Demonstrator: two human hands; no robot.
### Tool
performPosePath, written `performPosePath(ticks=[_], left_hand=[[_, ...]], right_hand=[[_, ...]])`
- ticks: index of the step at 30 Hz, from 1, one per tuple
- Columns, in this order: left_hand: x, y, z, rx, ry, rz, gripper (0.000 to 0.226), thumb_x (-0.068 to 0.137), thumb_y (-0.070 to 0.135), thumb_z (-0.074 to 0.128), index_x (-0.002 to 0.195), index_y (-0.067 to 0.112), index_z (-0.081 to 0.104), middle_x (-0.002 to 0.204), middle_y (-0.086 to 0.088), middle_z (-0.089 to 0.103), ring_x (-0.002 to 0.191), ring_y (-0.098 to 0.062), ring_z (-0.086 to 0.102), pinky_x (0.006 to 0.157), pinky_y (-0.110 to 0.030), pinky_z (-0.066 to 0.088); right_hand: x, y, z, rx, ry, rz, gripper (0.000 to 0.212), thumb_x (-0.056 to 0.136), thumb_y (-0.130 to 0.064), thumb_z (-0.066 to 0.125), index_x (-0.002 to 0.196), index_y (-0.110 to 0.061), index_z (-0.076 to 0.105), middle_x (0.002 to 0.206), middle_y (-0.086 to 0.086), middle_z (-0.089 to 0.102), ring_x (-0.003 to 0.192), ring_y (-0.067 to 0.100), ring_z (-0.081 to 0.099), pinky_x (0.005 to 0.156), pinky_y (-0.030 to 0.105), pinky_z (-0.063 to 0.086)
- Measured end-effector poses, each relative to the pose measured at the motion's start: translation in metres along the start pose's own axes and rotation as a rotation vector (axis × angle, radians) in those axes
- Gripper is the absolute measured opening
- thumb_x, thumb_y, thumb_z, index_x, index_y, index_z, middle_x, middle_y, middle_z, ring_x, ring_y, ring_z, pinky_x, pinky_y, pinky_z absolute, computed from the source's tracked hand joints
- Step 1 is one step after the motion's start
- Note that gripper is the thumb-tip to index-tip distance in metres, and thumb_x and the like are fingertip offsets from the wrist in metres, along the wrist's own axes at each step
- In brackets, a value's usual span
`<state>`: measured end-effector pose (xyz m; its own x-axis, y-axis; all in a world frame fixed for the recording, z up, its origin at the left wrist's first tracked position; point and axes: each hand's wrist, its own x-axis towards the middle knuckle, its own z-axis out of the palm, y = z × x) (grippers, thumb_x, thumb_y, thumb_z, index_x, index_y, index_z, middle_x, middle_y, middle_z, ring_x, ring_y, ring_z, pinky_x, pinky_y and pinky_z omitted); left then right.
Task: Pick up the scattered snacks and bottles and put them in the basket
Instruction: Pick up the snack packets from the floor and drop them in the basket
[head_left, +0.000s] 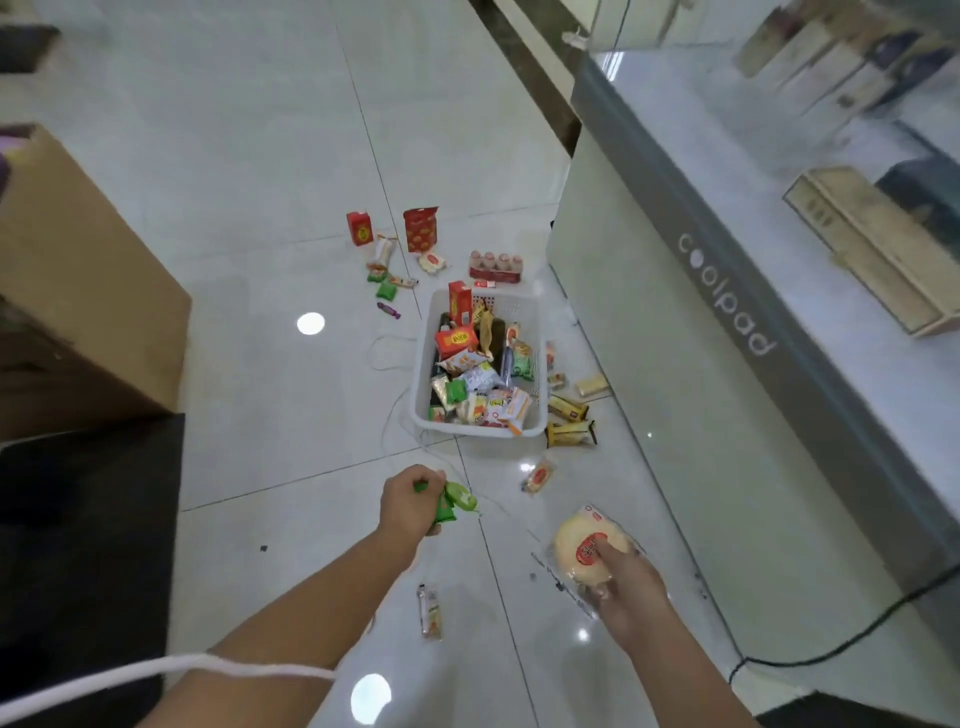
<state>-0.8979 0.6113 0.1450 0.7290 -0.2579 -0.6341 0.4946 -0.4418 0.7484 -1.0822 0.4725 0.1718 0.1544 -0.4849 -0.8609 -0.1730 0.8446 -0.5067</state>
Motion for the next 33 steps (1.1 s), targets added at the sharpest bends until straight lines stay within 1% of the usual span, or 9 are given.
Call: performPosePath(ticks=[4, 8, 12, 16, 18, 20, 22, 25, 33], left_hand=[[0.041, 0.027, 0.017, -0.149, 0.047, -0.102, 0.025, 0.095, 0.018, 0.056, 0.07, 0.013, 0.056, 0.077, -0.006, 0.055, 0.068, -0.02, 0.053, 0.049, -0.026, 0.05], [0.112, 0.034, 0.042, -0.189, 0.106, -0.174, 0.021, 0.094, 0.014, 0.056, 0.073, 0.01, 0.058, 0.08, -0.011, 0.058, 0.068, -0.024, 0.056, 0.052, -0.029, 0.052], [0.193, 0.026, 0.076, -0.116, 0.174, -0.135, 0.021, 0.092, 0.014, 0.06, 0.071, 0.011, 0.06, 0.084, -0.012, 0.058, 0.075, -0.027, 0.056, 0.042, -0.026, 0.053], [0.26, 0.029, 0.114, -0.015, 0.205, -0.018, 0.019, 0.091, 0.012, 0.059, 0.072, 0.01, 0.059, 0.071, -0.007, 0.055, 0.063, -0.019, 0.053, 0.039, -0.024, 0.052], [0.296, 0.032, 0.129, -0.004, 0.233, 0.062, 0.02, 0.091, 0.014, 0.059, 0.071, 0.012, 0.059, 0.076, -0.009, 0.058, 0.072, -0.025, 0.057, 0.05, -0.029, 0.057], [0.333, 0.031, 0.141, -0.019, 0.163, 0.111, 0.013, 0.095, 0.025, 0.055, 0.095, 0.015, 0.063, 0.107, -0.015, 0.06, 0.092, -0.031, 0.058, 0.073, -0.036, 0.059], [0.375, 0.016, 0.151, 0.231, 0.079, 0.118, 0.046, 0.095, 0.046, 0.045, 0.139, 0.03, 0.043, 0.147, -0.02, 0.03, 0.125, -0.038, 0.043, 0.105, -0.046, 0.039], [0.42, -0.016, 0.172, 0.657, 0.146, 0.257, 0.066, 0.093, 0.06, 0.031, 0.149, 0.04, 0.004, 0.158, -0.014, -0.01, 0.146, -0.036, -0.003, 0.116, -0.05, 0.008], [0.45, -0.066, 0.287, 0.912, -0.079, 0.699, 0.068, 0.094, 0.06, 0.028, 0.15, 0.039, -0.004, 0.158, -0.004, -0.019, 0.145, -0.025, -0.018, 0.116, -0.046, -0.005]], right_hand=[[0.038, -0.039, 0.053, -0.054, -0.079, 0.0, 0.031, 0.094, -0.003, 0.05, 0.124, -0.011, 0.051, 0.11, 0.018, 0.059, 0.083, 0.029, 0.057, 0.057, 0.033, 0.05], [0.109, -0.052, 0.105, -0.07, -0.037, 0.049, 0.036, 0.09, -0.003, 0.057, 0.125, -0.011, 0.052, 0.117, 0.02, 0.056, 0.099, 0.036, 0.056, 0.058, 0.035, 0.048], [0.191, -0.052, 0.148, -0.105, -0.006, 0.058, 0.041, 0.085, 0.001, 0.063, 0.124, -0.006, 0.053, 0.116, 0.02, 0.06, 0.103, 0.038, 0.058, 0.059, 0.034, 0.05], [0.263, -0.073, 0.191, -0.109, -0.062, -0.007, 0.041, 0.079, 0.007, 0.064, 0.116, -0.009, 0.056, 0.104, 0.014, 0.06, 0.096, 0.033, 0.06, 0.067, 0.038, 0.052], [0.303, -0.092, 0.214, -0.176, -0.102, -0.101, 0.041, 0.084, 0.0, 0.063, 0.122, -0.012, 0.053, 0.117, 0.012, 0.061, 0.106, 0.032, 0.06, 0.08, 0.039, 0.053], [0.345, -0.108, 0.232, -0.303, -0.149, -0.202, 0.046, 0.09, -0.014, 0.06, 0.134, -0.015, 0.044, 0.132, 0.013, 0.054, 0.115, 0.03, 0.056, 0.091, 0.039, 0.05], [0.387, -0.115, 0.235, -0.478, -0.166, -0.284, 0.058, 0.094, -0.032, 0.054, 0.145, -0.018, 0.03, 0.144, 0.01, 0.042, 0.128, 0.031, 0.046, 0.097, 0.038, 0.043], [0.46, -0.115, 0.209, -0.656, 0.018, -0.455, 0.06, 0.094, -0.043, 0.045, 0.144, -0.014, 0.031, 0.145, 0.012, 0.038, 0.13, 0.034, 0.04, 0.103, 0.037, 0.039], [0.563, -0.091, 0.078, -0.976, 0.159, -0.591, 0.045, 0.096, -0.024, 0.04, 0.141, -0.023, 0.039, 0.148, 0.013, 0.032, 0.133, 0.034, 0.031, 0.109, 0.036, 0.029]])
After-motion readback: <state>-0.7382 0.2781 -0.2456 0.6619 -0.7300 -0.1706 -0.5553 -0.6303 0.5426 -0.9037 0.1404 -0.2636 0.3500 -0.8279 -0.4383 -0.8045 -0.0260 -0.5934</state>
